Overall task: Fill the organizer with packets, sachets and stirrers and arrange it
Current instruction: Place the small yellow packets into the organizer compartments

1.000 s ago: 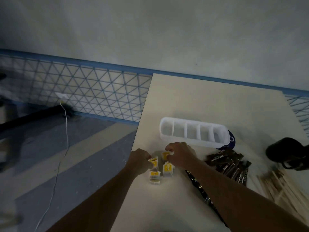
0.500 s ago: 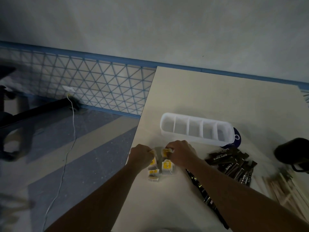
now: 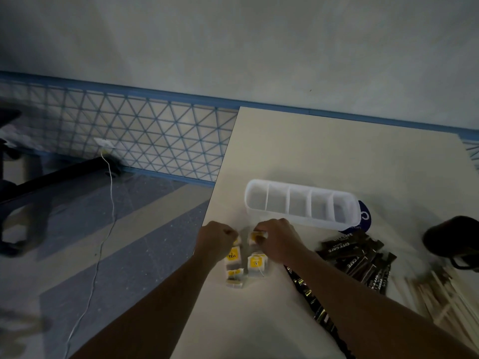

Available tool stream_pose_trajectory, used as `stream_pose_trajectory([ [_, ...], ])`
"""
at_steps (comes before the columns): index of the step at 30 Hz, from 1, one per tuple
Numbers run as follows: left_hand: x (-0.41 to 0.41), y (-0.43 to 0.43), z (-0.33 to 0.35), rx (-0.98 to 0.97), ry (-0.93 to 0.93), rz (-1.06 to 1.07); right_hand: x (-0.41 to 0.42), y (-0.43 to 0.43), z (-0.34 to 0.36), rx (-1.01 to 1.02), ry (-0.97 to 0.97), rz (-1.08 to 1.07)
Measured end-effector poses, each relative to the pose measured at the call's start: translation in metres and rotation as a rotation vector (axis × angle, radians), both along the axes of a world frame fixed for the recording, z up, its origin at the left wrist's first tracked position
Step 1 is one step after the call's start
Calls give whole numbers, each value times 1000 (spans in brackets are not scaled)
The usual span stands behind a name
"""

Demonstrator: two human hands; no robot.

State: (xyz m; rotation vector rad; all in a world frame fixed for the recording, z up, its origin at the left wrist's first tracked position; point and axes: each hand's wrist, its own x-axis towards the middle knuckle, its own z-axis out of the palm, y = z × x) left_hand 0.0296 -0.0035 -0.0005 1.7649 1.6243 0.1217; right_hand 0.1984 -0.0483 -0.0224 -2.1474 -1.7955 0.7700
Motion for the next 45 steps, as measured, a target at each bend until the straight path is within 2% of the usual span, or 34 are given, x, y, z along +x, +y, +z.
stream_pose_trajectory([
  [4, 1, 15, 14, 113, -20, -47, 10, 6, 19, 74, 38, -4],
  [8, 9, 35, 36, 173, -120, -109, 29, 16, 46, 152, 65, -16],
  [11, 21, 53, 51, 219, -157, -160, 46, 28, 59, 209, 17, -71],
  [14, 37, 70, 57, 219, -188, -226, 63, 39, 63, 185, -8, -120],
  [24, 75, 95, 28, 217, -25, -313, 68, 63, 45, 32, -132, -150],
  [30, 83, 97, 12, 284, 163, -396, 64, 70, 33, -10, -240, -54],
  [45, 83, 98, -8, 369, 93, -379, 66, 75, 26, 37, -306, -26],
])
